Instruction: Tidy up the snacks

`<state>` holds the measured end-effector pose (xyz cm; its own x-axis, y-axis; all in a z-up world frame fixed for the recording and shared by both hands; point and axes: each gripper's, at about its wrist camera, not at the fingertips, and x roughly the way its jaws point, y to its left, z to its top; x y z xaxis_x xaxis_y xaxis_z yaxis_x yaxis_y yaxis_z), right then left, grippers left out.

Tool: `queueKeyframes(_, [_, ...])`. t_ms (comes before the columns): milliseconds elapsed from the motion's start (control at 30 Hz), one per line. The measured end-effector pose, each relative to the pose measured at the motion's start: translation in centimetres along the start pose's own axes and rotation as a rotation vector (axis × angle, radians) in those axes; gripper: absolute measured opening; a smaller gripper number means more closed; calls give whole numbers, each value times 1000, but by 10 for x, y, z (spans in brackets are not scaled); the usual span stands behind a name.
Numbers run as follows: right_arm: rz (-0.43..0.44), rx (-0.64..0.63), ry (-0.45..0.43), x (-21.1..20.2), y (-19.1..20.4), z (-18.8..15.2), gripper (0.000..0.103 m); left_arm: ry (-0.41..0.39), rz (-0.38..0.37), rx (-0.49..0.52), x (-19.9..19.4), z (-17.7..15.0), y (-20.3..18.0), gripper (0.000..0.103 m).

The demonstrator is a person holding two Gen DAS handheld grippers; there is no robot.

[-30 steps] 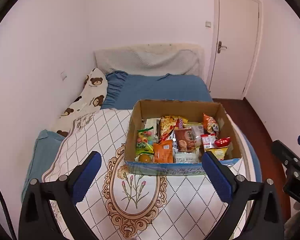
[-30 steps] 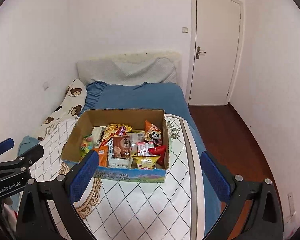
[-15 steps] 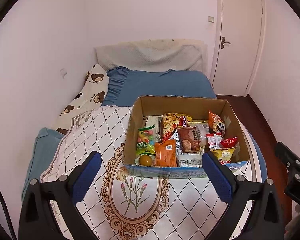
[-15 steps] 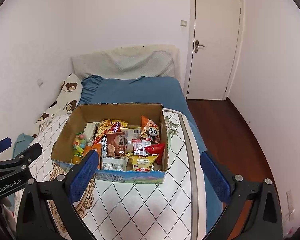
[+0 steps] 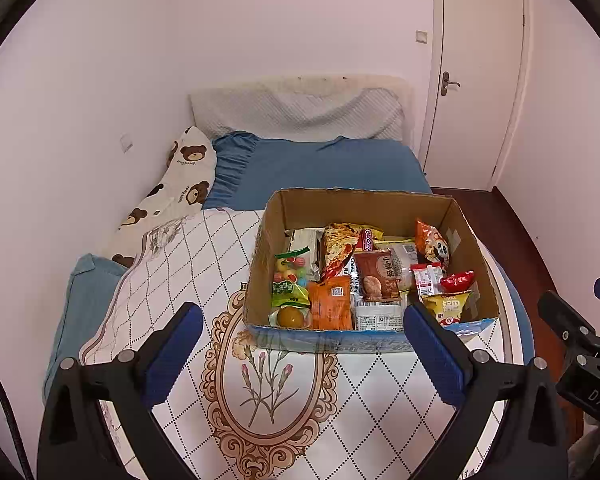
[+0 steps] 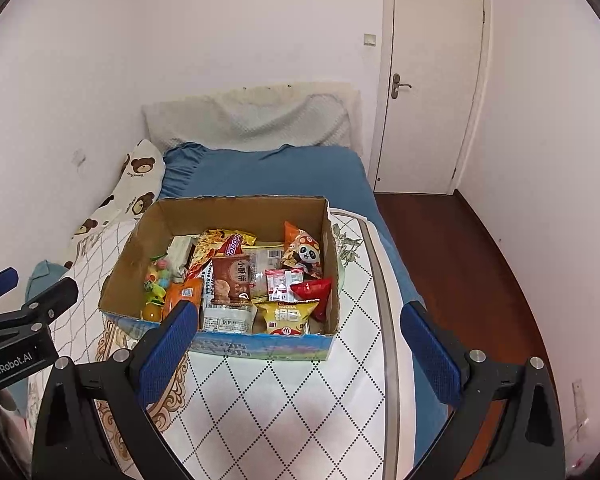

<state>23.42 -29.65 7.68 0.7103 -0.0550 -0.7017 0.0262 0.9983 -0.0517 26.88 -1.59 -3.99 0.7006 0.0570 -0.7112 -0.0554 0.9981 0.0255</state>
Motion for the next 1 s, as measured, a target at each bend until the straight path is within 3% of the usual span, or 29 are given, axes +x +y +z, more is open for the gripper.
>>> queueKeyframes(1000, [41, 2, 19, -1, -2, 1, 103, 12, 0, 16, -2, -7, 1, 103])
